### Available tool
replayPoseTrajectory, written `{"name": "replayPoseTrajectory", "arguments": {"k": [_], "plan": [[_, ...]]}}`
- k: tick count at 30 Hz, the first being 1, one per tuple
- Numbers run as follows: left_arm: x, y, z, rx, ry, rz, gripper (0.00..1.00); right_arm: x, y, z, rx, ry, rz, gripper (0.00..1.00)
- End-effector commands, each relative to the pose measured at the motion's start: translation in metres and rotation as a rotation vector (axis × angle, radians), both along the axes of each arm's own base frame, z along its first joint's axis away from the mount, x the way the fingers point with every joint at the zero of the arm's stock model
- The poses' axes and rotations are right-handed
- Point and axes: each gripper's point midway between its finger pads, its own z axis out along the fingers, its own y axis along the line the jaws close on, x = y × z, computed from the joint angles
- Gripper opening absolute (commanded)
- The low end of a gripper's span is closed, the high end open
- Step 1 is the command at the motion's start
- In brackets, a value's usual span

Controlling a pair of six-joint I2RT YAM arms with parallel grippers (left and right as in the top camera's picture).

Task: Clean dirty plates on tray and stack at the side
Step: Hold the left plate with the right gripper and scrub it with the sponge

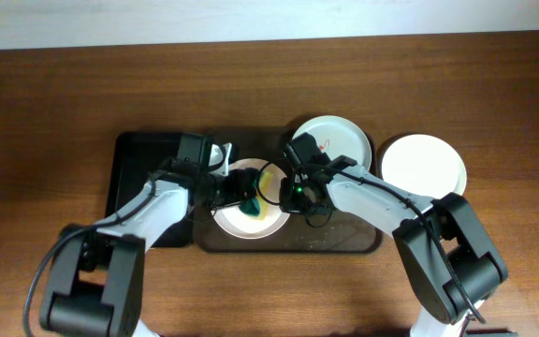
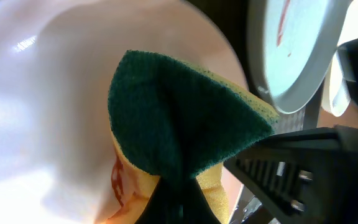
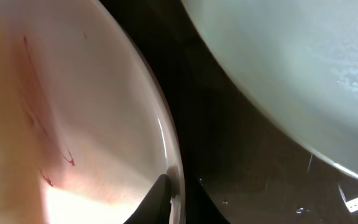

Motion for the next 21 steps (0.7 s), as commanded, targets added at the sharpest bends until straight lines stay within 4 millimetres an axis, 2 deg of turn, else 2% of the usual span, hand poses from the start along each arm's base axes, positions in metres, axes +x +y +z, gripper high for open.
{"name": "replayPoseTrajectory", "arguments": {"k": [1, 3, 4, 7, 9, 10, 13, 14, 16, 19, 21], "plan": [[-0.011, -0.009, -0.019, -0.051, 0.078, -0.031, 0.00, -0.018, -0.015, -0.026, -0.083, 0.060, 0.007, 0.12], [-0.010, -0.003, -0.036, -0.003, 0.098, -0.012, 0.00, -0.018, -0.015, -0.026, -0.084, 0.060, 0.007, 0.12], [-0.010, 0.008, -0.046, 0.067, 0.106, 0.018, 0.00, -0.019, -0.015, -0.026, -0.083, 0.061, 0.007, 0.12], [-0.007, 0.067, -0.071, 0.410, 0.113, 0.176, 0.00, -0.020, -0.013, -0.026, -0.071, 0.068, 0.010, 0.12], [-0.002, 0.088, -0.069, 0.528, 0.086, 0.217, 0.00, -0.020, -0.013, -0.026, -0.072, 0.068, 0.010, 0.11], [0.004, 0.090, -0.062, 0.539, 0.063, 0.223, 0.00, -0.020, -0.013, -0.026, -0.072, 0.068, 0.010, 0.12], [0.022, 0.085, -0.027, 0.512, 0.001, 0.240, 0.00, -0.020, -0.013, -0.026, -0.072, 0.068, 0.010, 0.11], [0.027, 0.083, -0.007, 0.497, -0.032, 0.248, 0.00, -0.020, -0.013, -0.026, -0.072, 0.068, 0.011, 0.11], [0.026, 0.064, 0.016, 0.382, -0.056, 0.216, 0.00, -0.020, -0.013, -0.026, -0.072, 0.068, 0.010, 0.11], [0.011, 0.028, 0.025, 0.184, 0.004, 0.117, 0.00, -0.020, -0.013, -0.026, -0.072, 0.069, 0.010, 0.11], [0.009, 0.016, 0.027, 0.154, -0.004, 0.085, 0.00, -0.020, -0.013, -0.026, -0.072, 0.068, 0.010, 0.11]]}}
